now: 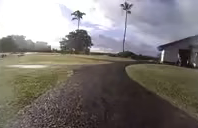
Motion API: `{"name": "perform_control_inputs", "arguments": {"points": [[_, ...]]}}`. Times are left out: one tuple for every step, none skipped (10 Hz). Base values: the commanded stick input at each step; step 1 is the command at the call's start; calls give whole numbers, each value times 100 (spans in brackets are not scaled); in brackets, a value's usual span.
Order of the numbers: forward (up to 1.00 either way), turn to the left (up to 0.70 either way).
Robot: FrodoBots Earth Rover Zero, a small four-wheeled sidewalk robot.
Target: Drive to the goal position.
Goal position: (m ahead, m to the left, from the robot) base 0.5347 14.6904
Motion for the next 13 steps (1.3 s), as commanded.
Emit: {"name": "perform_control_inputs", "arguments": {"points": [[60,0],[60,0],[60,0],[60,0],[60,0],[60,0],[60,0],[60,0],[60,0],[60,0],[60,0],[60,0],[60,0]]}}
